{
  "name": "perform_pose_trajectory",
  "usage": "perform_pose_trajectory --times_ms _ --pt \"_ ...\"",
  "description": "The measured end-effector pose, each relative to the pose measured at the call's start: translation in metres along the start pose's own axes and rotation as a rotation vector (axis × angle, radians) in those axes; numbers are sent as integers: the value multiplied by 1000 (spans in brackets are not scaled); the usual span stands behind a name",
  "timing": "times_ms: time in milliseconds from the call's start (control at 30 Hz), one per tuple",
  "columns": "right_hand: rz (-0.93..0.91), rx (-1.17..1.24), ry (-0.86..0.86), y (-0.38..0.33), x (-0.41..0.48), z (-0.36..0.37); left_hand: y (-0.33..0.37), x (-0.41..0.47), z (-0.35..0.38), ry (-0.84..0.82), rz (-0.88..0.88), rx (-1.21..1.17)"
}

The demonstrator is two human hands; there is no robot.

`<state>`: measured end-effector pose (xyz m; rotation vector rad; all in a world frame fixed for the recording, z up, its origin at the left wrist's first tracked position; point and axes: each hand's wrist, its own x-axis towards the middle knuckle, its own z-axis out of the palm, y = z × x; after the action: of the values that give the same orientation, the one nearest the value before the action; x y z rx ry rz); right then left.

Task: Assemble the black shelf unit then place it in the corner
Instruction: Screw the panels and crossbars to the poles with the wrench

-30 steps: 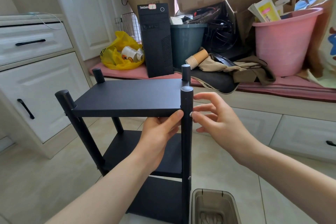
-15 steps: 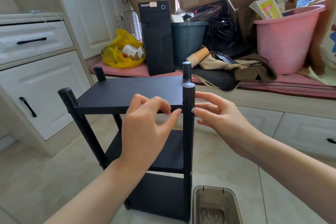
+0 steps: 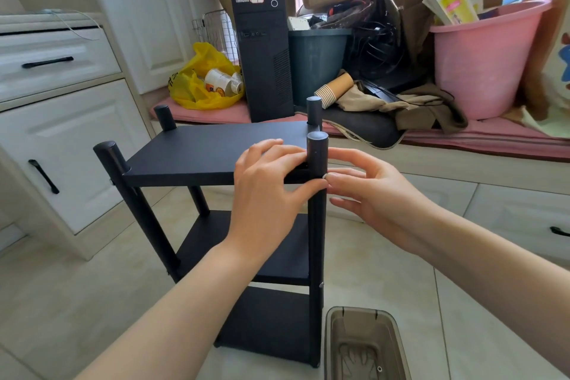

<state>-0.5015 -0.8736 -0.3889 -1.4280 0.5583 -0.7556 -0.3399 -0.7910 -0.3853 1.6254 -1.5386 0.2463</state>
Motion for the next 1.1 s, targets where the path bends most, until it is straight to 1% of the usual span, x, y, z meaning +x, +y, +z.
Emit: perform_pose_trajectory --times_ms 67,167,233,300,400,567,800,933,1033,1100 --pt "29 56 2 0 3 0 0 1 0 7 3 -17" --pt "92 197 121 -1 10 5 3 -1 1 35 12 -7" --pt "160 190 160 -3 15 9 7 -2 2 66 14 15" --pt "231 106 130 -5 20 14 12 -2 3 74 1 38" --pt "278 25 132 -10 26 19 18 0 6 25 -39 68" --pt "297 19 100 -15 29 20 17 0 6 -51 -3 191" --pt "274 56 56 -12 25 13 12 -1 4 -19 28 164" --pt "265 90 56 -4 16 -7 8 -1 5 -5 42 140" --pt "325 66 48 15 5 -28 7 -3 7 24 59 143" --pt "428 -25 6 34 0 -41 7 -4 9 53 66 146"
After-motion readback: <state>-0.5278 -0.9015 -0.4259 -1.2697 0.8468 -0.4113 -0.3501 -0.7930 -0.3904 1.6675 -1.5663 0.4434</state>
